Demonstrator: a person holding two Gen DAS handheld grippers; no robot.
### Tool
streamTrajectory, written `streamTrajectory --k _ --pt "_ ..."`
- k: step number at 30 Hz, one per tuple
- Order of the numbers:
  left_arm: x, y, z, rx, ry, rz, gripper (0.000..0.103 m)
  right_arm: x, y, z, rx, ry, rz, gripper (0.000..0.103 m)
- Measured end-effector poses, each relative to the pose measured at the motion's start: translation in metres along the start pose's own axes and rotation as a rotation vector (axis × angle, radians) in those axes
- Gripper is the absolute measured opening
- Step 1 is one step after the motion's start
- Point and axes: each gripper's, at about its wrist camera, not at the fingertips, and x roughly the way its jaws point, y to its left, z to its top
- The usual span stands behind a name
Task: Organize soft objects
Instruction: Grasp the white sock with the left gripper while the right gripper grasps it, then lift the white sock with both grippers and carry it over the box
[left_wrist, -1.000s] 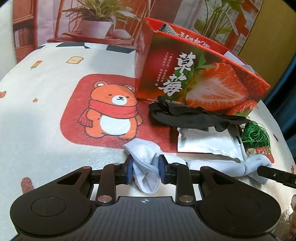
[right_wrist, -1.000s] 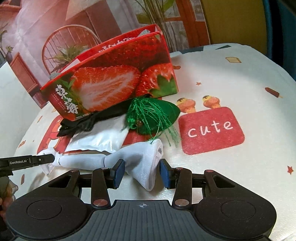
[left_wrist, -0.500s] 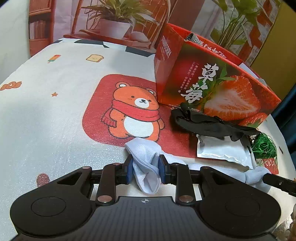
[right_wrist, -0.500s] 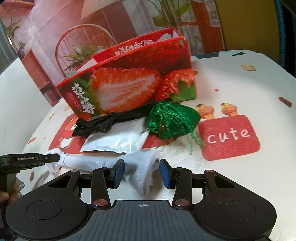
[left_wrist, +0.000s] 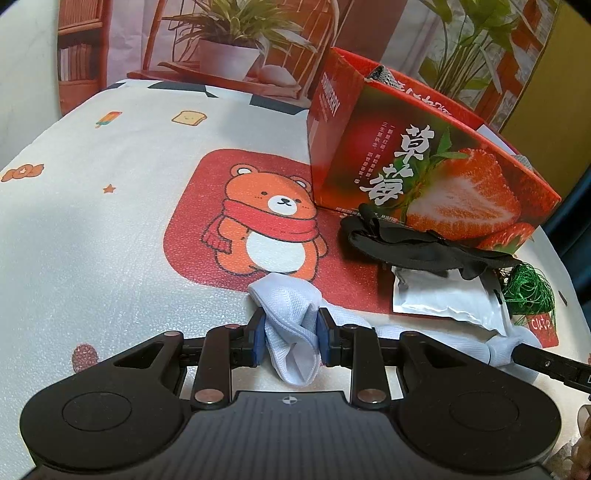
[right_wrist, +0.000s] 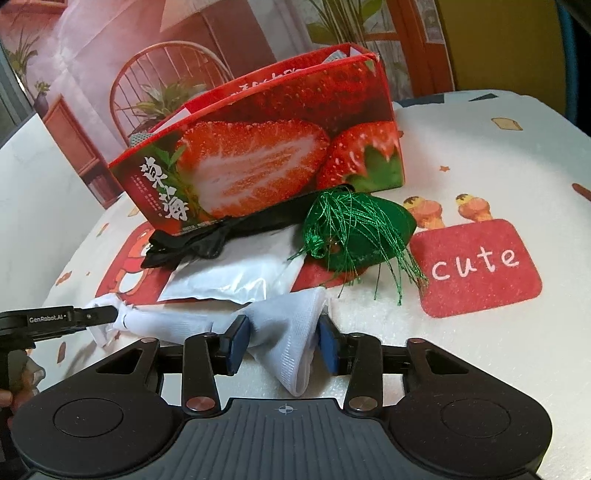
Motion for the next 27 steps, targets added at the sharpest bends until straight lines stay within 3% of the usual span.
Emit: streamTrajectory --k 6,11,19,27 --pt "-0.003 -0.006 -0.001 0.019 -0.012 -0.004 0.017 -0.007 0.0 0.0 0.011 -0.003 0.027 0.009" --pt "-0.013 -0.012 0.001 0.043 -0.049 0.003 0.015 -0.019 0.004 0.007 0.006 -0.036 0.062 0.008" --pt "-0.045 -0.014 0.014 0.026 -0.171 0.011 0.015 -0.04 0.02 0.025 -0.051 -0.112 0.118 0.008" --pt "-0.069 -0.036 0.049 0.078 -0.287 -0.015 0.015 -0.058 0.027 0.077 -0.099 -0.205 0.143 0.008"
